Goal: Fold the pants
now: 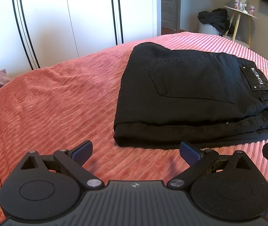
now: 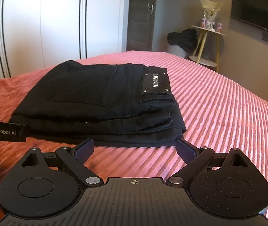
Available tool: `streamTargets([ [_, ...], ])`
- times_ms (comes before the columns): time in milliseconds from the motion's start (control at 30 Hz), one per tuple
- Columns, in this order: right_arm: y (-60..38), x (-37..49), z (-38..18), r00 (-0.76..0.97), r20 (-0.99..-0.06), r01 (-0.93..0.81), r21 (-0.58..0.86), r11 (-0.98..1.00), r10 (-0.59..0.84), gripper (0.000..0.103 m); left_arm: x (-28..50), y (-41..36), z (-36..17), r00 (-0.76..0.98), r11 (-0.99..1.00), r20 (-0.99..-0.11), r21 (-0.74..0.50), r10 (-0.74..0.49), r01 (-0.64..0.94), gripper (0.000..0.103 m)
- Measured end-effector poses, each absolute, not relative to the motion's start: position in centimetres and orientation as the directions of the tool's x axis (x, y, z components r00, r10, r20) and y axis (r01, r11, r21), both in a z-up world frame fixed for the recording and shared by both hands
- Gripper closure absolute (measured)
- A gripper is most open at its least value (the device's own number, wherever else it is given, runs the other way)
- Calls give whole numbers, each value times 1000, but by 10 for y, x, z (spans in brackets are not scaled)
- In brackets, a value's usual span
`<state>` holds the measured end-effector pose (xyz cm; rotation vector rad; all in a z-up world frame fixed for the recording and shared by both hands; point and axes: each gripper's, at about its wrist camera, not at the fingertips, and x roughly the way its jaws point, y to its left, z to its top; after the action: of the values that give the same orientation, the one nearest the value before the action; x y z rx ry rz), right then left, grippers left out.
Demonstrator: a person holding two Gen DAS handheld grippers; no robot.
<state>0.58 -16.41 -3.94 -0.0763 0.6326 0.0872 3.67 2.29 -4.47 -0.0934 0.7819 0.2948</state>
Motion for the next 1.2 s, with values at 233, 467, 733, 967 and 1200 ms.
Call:
streamTargets([
  [233, -164, 6, -39, 804, -592, -99, -41, 994, 56, 5, 38, 23, -46, 669, 956, -707, 32, 229, -293, 4],
  [467, -164, 6, -39, 804, -592, -98, -41, 994, 55, 5, 38, 23, -46, 667, 955, -708, 34, 230, -293, 4],
  [733, -165, 5, -38, 804, -592, -98, -41, 994, 55, 5, 37, 22, -46, 667, 956, -709, 34, 229, -292, 4],
  [967, -165, 5, -38, 805, -591, -98, -42, 994, 54, 5, 37, 24, -45, 672, 957, -708, 23, 220, -289, 4],
  [1200, -164, 6, -38, 805, -590, -98, -45, 994, 53, 5, 38, 22, -45, 671, 960, -710, 27, 214, -277, 4],
])
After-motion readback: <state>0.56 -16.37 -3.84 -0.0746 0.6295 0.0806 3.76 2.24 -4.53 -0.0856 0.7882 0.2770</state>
